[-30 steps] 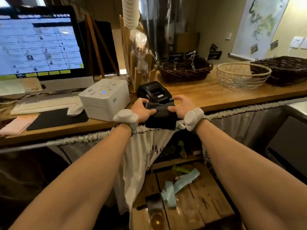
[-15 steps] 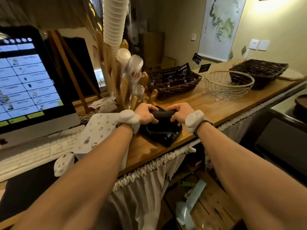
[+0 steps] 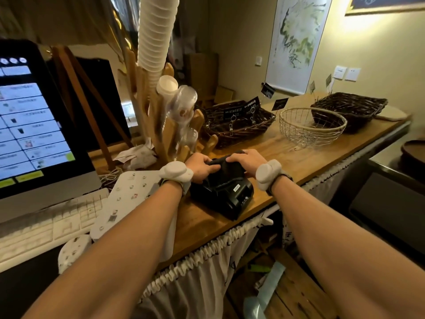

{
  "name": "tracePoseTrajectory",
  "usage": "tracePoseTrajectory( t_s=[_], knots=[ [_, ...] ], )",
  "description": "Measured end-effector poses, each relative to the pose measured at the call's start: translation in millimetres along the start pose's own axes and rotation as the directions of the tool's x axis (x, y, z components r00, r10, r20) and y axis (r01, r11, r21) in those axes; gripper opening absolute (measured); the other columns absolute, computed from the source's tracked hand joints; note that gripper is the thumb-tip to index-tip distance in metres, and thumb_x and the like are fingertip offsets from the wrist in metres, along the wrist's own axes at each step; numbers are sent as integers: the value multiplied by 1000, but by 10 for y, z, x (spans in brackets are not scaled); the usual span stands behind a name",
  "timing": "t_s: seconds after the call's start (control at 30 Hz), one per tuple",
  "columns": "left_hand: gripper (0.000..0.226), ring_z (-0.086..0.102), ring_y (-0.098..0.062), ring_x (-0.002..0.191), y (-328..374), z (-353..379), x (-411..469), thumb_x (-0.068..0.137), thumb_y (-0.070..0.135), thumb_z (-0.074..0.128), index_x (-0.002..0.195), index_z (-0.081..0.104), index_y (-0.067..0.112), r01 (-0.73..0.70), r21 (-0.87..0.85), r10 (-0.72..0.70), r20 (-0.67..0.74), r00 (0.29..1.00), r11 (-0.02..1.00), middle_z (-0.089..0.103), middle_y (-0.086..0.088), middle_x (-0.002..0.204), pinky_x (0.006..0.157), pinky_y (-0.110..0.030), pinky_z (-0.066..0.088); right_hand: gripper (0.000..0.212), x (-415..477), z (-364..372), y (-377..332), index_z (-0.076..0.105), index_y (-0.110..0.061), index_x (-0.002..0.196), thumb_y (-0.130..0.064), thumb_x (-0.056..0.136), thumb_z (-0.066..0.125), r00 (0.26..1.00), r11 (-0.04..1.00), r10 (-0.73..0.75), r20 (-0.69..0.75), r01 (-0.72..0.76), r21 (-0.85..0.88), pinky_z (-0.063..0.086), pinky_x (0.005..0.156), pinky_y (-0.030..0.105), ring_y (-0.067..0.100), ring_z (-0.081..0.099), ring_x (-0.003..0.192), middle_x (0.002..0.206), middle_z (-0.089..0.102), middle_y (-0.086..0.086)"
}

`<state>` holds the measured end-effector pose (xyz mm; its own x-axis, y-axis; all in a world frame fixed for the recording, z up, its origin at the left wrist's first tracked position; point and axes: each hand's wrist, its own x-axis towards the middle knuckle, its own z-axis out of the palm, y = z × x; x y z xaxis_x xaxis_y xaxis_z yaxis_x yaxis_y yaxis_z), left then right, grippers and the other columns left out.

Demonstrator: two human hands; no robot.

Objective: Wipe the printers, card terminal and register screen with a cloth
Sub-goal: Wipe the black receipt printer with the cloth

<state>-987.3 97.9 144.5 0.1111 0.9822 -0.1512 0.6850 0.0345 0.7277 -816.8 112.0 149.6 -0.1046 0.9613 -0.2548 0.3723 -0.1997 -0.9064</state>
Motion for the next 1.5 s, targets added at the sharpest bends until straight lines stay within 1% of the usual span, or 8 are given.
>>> tracePoseTrajectory(
  t_s=[0.13, 0.23, 0.37, 0.53, 0.8, 1.1, 1.37, 1.5],
  knots=[
    [33, 66, -24, 71, -68, -29, 203, 92, 38, 58, 91, 67, 6, 22, 50, -22, -18, 1000, 999, 67, -11, 82, 62, -34, 56, 6, 229, 22, -162, 62, -12, 79, -8, 78, 66, 998, 983, -30, 57, 39, -179, 51, 91, 43, 34, 61, 101, 91, 62, 11],
    [37, 68, -26, 73, -176, -91, 296, 92, 39, 57, 95, 66, 3, 84, 53, -84, -7, 996, 995, 69, -15, 89, 63, -35, 57, 20, 421, -39, -253, 61, -11, 102, -1, 86, 58, 990, 974, -129, -64, 114, -196, 51, 74, 23, 23, 59, 92, 92, 59, 5],
    [26, 63, -29, 91, -328, -91, 304, 92, 36, 57, 86, 57, 11, 69, 179, -72, 14, 997, 981, 63, -14, 95, 93, -44, 50, 37, 487, 50, -125, 59, -20, 123, -10, 88, 53, 933, 915, -293, -209, 211, -343, 52, 71, 27, 18, 62, 81, 105, 64, 6],
    [48, 56, -31, 116, -522, 50, 353, 91, 38, 58, 125, 51, 5, 136, 229, -151, 45, 988, 964, 58, -14, 126, 99, -41, 46, 59, 555, 481, 306, 44, -21, 139, -36, 85, 61, 968, 661, -180, 173, 249, -708, 29, 109, 33, 24, 29, 139, 154, 28, 2],
    [57, 56, -31, 116, -545, 113, 518, 96, 45, 47, 129, 50, -1, 234, 98, -243, 98, 965, 967, 56, -13, 131, 95, -36, 44, 55, 715, 484, 430, 21, -31, 147, -44, 96, 37, 944, 607, -277, 180, 317, -728, 19, 114, 45, 25, 8, 145, 158, 10, 0],
    [61, 55, -29, 118, -511, 130, 464, 92, 44, 56, 131, 49, -2, 223, 161, -242, 109, 964, 961, 56, -15, 130, 95, -34, 43, 51, 664, 427, 578, 25, -41, 143, -49, 94, 36, 951, 592, -292, 104, 265, -761, 32, 103, 51, 31, 33, 131, 152, 24, -8],
    [30, 53, -21, 81, -581, 42, 388, 84, 39, 68, 88, 60, 9, 114, 251, -169, 213, 962, 961, 58, -10, 91, 74, -31, 41, 38, 589, 704, 428, 39, -19, 133, -30, 97, 32, 873, 425, -433, 223, 416, -804, 25, 105, 52, 30, 21, 137, 143, 33, -1],
    [50, 58, -24, 87, -590, 28, 420, 83, 44, 68, 105, 65, -1, 98, 240, -151, 214, 965, 966, 62, -13, 96, 77, -35, 45, 38, 594, 621, 428, 41, -16, 132, -28, 97, 34, 846, 357, -456, 276, 458, -814, 27, 105, 48, 27, 27, 132, 141, 35, 2]
  ],
)
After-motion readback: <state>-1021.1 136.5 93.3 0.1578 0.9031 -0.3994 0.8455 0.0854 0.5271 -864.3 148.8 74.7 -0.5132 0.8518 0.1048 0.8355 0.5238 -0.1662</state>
